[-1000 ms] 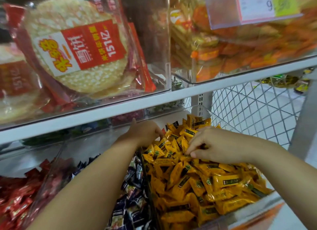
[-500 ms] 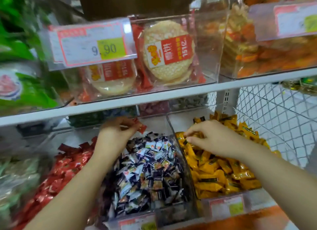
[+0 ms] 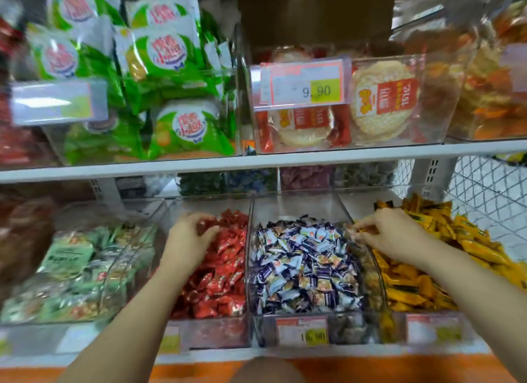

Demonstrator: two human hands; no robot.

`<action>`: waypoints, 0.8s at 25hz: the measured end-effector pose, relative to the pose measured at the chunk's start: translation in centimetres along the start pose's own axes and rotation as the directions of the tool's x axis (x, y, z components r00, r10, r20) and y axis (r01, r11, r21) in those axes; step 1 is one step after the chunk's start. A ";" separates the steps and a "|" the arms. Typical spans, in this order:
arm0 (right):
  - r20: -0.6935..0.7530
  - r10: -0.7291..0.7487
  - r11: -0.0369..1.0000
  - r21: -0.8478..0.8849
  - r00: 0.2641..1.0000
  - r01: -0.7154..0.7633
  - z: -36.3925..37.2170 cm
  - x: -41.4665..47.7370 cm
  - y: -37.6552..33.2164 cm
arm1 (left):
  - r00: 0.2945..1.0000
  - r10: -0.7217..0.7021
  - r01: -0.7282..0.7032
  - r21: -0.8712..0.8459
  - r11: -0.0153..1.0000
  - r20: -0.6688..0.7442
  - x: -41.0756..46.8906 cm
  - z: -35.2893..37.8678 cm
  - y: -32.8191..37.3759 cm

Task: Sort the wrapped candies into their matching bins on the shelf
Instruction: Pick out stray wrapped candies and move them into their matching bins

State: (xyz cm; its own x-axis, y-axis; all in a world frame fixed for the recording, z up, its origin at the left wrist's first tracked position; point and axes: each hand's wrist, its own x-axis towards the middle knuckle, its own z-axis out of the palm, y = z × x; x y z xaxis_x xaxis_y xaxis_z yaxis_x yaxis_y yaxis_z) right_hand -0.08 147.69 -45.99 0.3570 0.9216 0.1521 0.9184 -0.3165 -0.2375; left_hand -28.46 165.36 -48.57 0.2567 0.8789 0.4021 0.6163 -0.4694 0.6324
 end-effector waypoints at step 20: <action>-0.004 0.087 0.980 0.182 0.996 -0.085 -1.8 -1.8 14.3 | 0.522 0.440 -0.529 -0.128 0.839 0.731 3.9 20.2 22.3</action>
State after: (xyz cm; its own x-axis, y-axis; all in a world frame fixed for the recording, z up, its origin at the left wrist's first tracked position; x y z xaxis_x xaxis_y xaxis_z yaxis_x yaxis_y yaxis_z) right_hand 12.66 141.09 -47.96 0.4361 0.8897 0.1348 0.8382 -0.3471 -0.4206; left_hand 1.34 160.10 -46.31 0.9493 0.3144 0.0042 0.2861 -0.8694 0.4027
